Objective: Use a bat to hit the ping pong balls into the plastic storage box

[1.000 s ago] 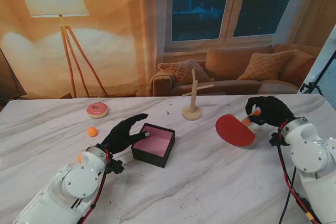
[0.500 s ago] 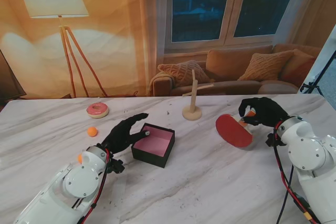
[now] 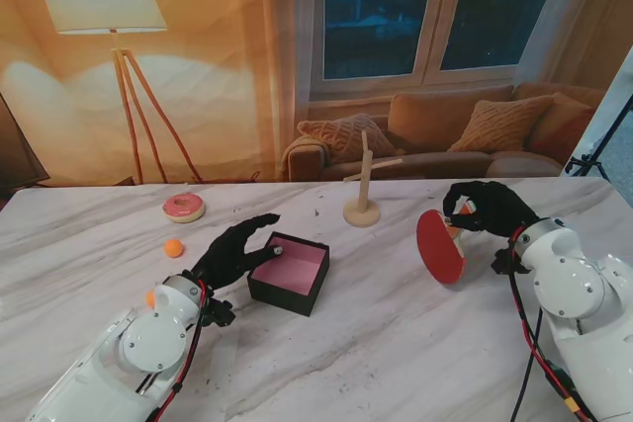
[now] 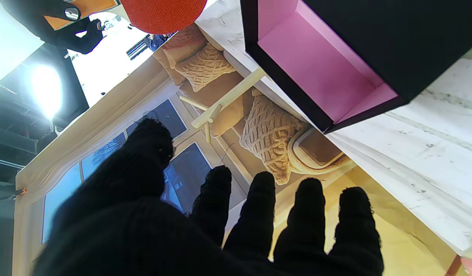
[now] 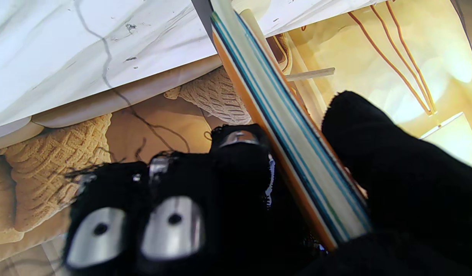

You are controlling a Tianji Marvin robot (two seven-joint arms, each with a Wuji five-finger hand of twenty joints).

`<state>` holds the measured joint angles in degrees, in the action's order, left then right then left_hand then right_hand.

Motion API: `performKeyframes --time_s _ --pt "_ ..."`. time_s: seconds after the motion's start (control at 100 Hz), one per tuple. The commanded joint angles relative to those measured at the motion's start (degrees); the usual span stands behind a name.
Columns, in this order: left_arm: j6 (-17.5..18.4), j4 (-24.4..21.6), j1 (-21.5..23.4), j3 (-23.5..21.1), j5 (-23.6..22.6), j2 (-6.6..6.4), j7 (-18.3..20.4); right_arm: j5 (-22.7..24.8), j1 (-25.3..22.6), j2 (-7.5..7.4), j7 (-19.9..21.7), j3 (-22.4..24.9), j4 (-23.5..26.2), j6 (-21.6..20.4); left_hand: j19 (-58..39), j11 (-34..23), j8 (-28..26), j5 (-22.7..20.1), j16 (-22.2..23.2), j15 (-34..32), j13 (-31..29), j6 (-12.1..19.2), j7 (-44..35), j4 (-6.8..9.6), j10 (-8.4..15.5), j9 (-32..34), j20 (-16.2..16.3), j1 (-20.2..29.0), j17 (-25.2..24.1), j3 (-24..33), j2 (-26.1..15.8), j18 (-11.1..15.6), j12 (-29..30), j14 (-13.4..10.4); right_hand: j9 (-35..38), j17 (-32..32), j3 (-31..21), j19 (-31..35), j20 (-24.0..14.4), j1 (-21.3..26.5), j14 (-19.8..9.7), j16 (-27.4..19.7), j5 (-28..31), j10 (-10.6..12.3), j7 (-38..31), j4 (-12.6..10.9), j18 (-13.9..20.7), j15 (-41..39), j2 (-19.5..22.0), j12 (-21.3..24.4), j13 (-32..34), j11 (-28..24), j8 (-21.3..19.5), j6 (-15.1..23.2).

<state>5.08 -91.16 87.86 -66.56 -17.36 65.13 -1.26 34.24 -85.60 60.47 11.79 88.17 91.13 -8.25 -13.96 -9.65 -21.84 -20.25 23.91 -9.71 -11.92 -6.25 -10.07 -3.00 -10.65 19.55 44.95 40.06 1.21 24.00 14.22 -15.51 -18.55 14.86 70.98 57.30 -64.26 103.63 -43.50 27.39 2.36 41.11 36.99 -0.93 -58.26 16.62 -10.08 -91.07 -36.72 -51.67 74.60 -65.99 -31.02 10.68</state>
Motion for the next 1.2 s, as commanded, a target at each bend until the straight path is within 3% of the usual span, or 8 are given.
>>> performKeyframes --time_s 0.0,0.14,0.27,0.37,0.55,0.75,0.93,1.19 --pt "-0.2 -0.2 0.2 0.0 0.1 0.28 0.6 -0.7 -0.4 0.09 1.9 0.1 0.8 0.8 0.5 0.4 0.5 -0.8 0.4 -0.1 -0.1 -0.4 0.2 0.15 -0.2 1.7 1.1 0.6 0.0 -2.0 -1.8 0.3 -0.8 -0.2 -1.0 -1.9 -0.1 11.5 -1.6 -3.8 2.5 -2.2 -0.5 -2.2 1.9 -1.0 0.9 2.0 0.9 -0.2 0.6 -0.2 0.0 0.8" --pt "-0.2 -0.2 0.1 0.0 0.2 0.29 0.6 -1.8 -0.8 -0.14 3.7 0.5 1.2 1.3 0.5 0.4 0.5 -0.9 0.4 -0.2 -0.1 -0.4 0.1 0.17 -0.2 1.7 1.1 0.7 0.0 -2.2 -1.8 0.3 -0.8 -0.1 -8.0 -7.6 -1.1 7.0 -6.0 -7.5 2.5 -3.8 -1.7 -1.4 12.7 -8.4 1.7 5.9 -2.3 -1.6 -3.5 2.7 -8.5 -3.8" --pt "-0.3 -0.1 0.1 0.1 0.3 0.27 0.8 -1.7 -1.1 -0.62 6.0 1.0 1.3 0.9 0.5 0.4 0.5 -0.8 0.4 -0.2 -0.1 -0.4 0.2 0.18 -0.2 1.6 1.1 0.8 0.0 -2.3 -1.8 0.3 -0.8 -0.1 -14.1 -11.6 -4.3 4.3 -6.4 -5.0 -0.1 -3.2 -6.5 0.2 14.6 -8.9 4.1 8.1 -5.4 -2.3 -7.7 4.0 -9.5 -4.5" --pt "-0.4 -0.1 0.0 0.2 0.4 0.28 0.9 -1.4 -1.1 -1.06 8.0 1.3 1.2 0.3 0.6 0.4 0.5 -0.9 0.4 -0.2 -0.1 -0.4 0.1 0.20 -0.2 1.7 1.1 0.8 0.0 -2.4 -1.9 0.3 -0.8 0.1 -17.0 -12.9 -5.6 3.4 -6.9 -0.8 -2.6 -1.4 -9.0 1.1 14.5 -3.4 6.2 8.6 -6.4 -5.0 -9.5 3.9 -9.3 -4.6" --pt "-0.4 0.0 -0.1 0.3 0.6 0.29 0.9 0.0 -1.0 -1.32 8.9 1.1 1.1 0.4 0.6 0.4 0.5 -1.0 0.4 -0.2 -0.1 -0.4 0.1 0.20 -0.2 1.7 1.1 0.9 -0.1 -2.6 -2.0 0.3 -0.8 0.1 -14.6 -10.0 -7.0 5.9 -8.1 0.7 -5.1 0.5 -7.8 1.2 13.2 -2.5 7.5 4.2 -4.0 -7.6 -6.5 0.4 -9.1 -5.2" --pt "-0.5 0.1 -0.2 0.4 0.7 0.33 0.9 -0.2 -0.8 -1.13 8.2 0.6 1.0 1.3 0.6 0.3 0.6 -1.1 0.4 -0.2 -0.1 -0.4 0.1 0.20 -0.3 2.0 1.1 0.9 -0.1 -2.8 -2.2 0.3 -0.8 0.1 -1.2 -0.7 4.5 11.4 -2.9 6.4 0.5 -1.5 -4.9 -2.2 2.8 -0.2 2.0 -0.1 6.4 -2.2 0.6 0.0 1.6 3.2" --pt "-0.6 0.1 -0.2 0.5 0.8 0.35 0.9 -1.4 -0.8 -1.20 9.2 0.5 1.3 2.2 0.6 0.4 0.6 -1.2 0.4 -0.3 -0.2 -0.4 0.1 0.21 -0.5 2.2 1.1 1.0 0.0 -2.9 -2.3 0.3 -0.8 0.1 -5.5 -7.5 10.9 7.4 -2.9 10.0 3.7 -4.3 1.6 -3.3 0.9 -1.4 0.9 6.5 12.3 -0.2 -1.8 4.3 -0.5 6.4" --pt "-0.7 0.2 -0.3 0.5 0.9 0.41 0.7 -2.4 -0.5 -1.03 8.9 -0.3 1.0 3.3 0.6 0.4 0.6 -1.4 0.4 -0.3 -0.2 -0.5 0.0 0.22 -0.5 2.3 1.1 1.1 0.0 -3.1 -2.3 0.2 -0.9 0.1 -6.3 -18.1 4.0 -2.6 -3.8 -4.5 4.9 -6.8 8.7 -4.1 -1.3 0.1 -0.1 19.6 2.8 12.4 -9.7 17.0 -1.5 -3.6"
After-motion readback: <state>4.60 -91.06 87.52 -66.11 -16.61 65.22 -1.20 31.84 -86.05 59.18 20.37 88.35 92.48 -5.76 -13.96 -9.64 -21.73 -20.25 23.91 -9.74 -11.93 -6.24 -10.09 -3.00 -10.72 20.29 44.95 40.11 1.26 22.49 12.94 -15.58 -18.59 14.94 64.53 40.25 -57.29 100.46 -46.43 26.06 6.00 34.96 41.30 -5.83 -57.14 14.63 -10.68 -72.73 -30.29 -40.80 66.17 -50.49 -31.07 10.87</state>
